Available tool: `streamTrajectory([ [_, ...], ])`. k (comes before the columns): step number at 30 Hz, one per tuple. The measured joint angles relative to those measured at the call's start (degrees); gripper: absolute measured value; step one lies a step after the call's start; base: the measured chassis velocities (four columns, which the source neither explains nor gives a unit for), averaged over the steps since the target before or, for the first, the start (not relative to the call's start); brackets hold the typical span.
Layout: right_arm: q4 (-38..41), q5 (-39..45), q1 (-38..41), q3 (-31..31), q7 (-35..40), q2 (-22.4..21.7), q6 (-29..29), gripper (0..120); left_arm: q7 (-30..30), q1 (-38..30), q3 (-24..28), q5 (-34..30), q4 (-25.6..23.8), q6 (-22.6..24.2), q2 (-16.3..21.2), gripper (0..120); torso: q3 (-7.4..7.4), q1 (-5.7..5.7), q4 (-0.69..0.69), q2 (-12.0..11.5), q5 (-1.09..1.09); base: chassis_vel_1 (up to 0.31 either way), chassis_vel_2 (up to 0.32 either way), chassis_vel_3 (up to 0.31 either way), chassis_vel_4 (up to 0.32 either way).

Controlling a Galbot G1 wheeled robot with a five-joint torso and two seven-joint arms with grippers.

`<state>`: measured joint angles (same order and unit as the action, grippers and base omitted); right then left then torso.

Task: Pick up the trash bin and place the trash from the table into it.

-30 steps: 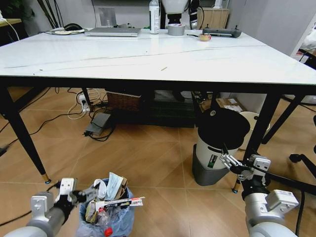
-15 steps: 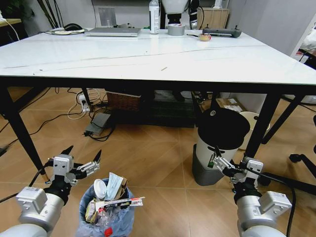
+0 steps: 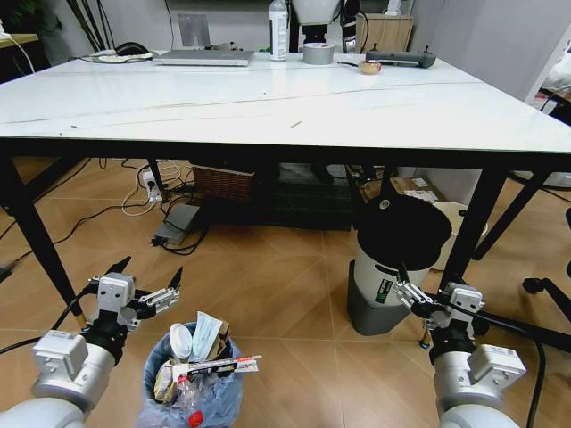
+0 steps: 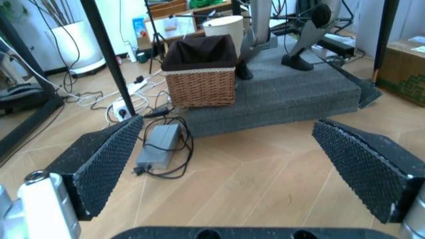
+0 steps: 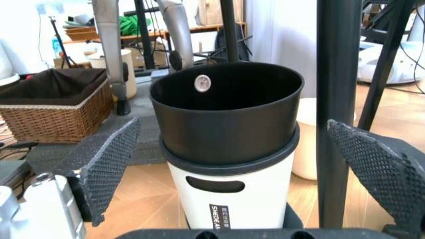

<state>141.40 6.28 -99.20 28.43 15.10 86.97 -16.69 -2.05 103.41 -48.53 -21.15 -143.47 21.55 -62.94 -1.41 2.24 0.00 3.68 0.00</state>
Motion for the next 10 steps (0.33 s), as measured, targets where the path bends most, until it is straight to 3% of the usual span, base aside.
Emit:
streamTrajectory([
  [10,0.0,0.1,0.0,0.0,-0.2,0.0,-0.1,100,0.1,0.1,0.0,0.0,0.1,0.1,0.0,100,0.00,0.00,0.00,0.0,0.00,0.000,0.000,0.000,0.000],
])
